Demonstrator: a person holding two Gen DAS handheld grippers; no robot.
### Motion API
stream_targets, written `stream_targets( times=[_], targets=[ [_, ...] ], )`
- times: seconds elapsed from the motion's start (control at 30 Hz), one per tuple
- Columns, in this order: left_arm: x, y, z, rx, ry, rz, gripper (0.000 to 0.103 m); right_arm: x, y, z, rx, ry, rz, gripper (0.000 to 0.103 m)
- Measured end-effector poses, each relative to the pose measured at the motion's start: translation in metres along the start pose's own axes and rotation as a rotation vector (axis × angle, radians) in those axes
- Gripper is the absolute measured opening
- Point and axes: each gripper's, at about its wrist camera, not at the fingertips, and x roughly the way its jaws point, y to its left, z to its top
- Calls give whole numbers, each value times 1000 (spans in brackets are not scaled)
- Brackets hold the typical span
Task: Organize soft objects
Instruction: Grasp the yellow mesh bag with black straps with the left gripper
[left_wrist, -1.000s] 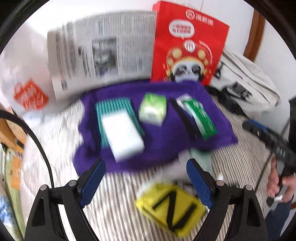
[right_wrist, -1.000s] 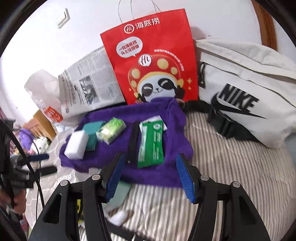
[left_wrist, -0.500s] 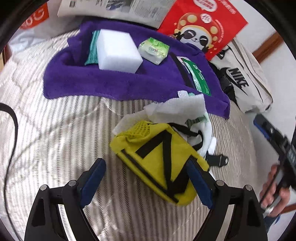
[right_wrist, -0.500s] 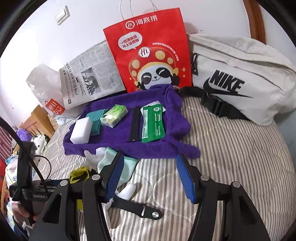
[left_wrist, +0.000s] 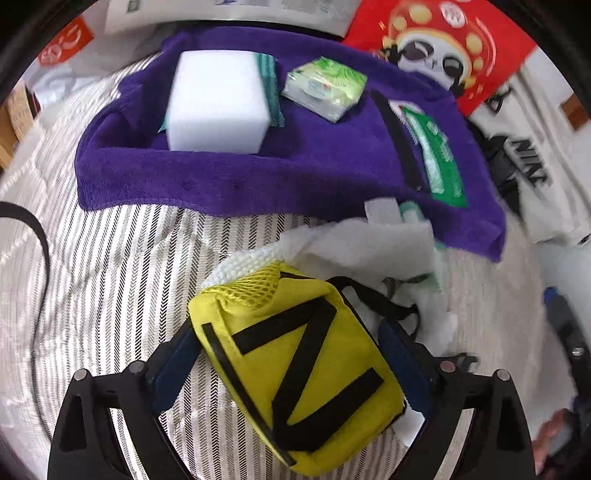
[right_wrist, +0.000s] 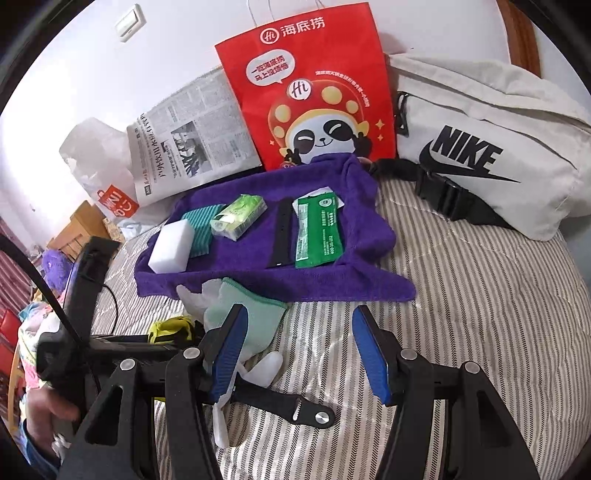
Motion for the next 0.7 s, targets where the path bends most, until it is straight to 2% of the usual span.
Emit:
stream_targets(
  times=[0.07, 0.17, 0.37, 0.5, 0.6, 0.7],
  targets=[
    [4, -13, -5, 60, -11, 59, 95, 2, 0, -1, -6, 6, 9, 59],
    [0, -14, -9, 78, -47, 40, 91, 3, -1, -2, -8, 11, 3, 59],
    [-21, 10, -16, 114, -86, -23, 83, -1, -4, -1, 2, -1, 1, 59],
    [-32, 34, -18, 141, -125, 15, 83, -1, -1, -2, -3, -1, 0, 59],
    [-29, 59, -19, 156, -123, 41, 83, 2, 3, -3, -12, 12, -5, 59],
    [-24, 67, -20, 158, -105, 49, 82, 4, 8, -3, -26, 17, -1, 59]
  ],
)
